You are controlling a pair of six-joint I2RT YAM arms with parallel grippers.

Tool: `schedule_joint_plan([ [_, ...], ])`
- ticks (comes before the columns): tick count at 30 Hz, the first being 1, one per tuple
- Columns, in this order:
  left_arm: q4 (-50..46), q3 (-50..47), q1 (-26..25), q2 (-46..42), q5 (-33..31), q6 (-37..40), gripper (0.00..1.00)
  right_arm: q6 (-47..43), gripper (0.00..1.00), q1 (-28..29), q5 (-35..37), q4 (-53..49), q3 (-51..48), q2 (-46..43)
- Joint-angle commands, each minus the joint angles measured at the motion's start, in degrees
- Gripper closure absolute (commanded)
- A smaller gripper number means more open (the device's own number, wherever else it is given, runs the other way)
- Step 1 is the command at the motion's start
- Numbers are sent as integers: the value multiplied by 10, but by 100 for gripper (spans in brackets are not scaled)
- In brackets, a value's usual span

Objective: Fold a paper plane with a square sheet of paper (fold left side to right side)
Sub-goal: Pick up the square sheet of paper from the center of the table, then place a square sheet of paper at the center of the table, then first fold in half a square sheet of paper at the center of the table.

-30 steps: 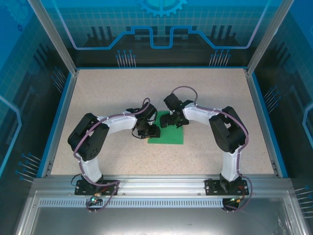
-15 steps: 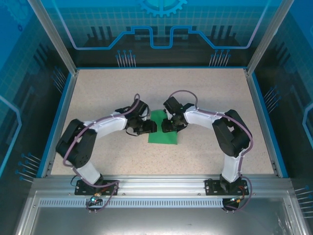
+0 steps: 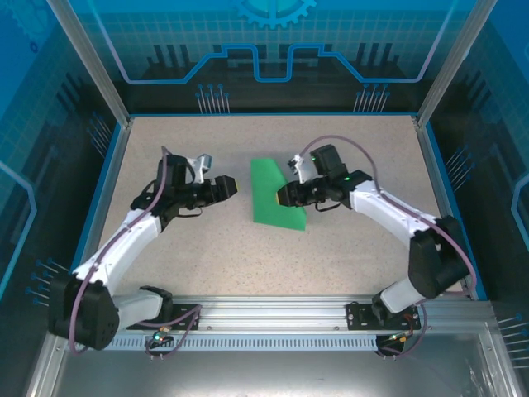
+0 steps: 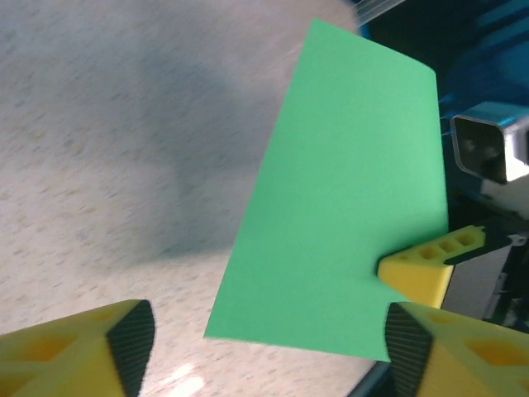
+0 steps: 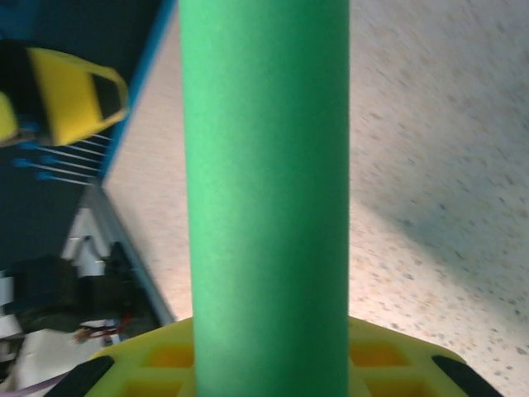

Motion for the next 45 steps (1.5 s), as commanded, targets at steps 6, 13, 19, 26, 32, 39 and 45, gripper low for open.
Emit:
schedule_joint_plan([
  [6,227,-28,3,3,175,-92,16,-10,71,-26,-190,-16,21,-71],
  [13,255,4,-29,40,207,-105,21,13,71,-18,-205,3,28,-67],
  [19,216,23,-49,71,180,-90,73,-4,67,-20,-154,-42,40,-55],
  [26,145,6,-49,102,118,-46,98,-25,38,-62,14,-124,13,-73],
  [32,113,-23,-50,162,66,-18,97,-24,18,-70,167,-157,-25,-81],
  [39,90,-26,-50,289,48,26,100,28,31,-52,171,-74,-90,-55],
  [45,55,-18,-50,326,13,48,100,129,79,-4,176,40,-121,29],
])
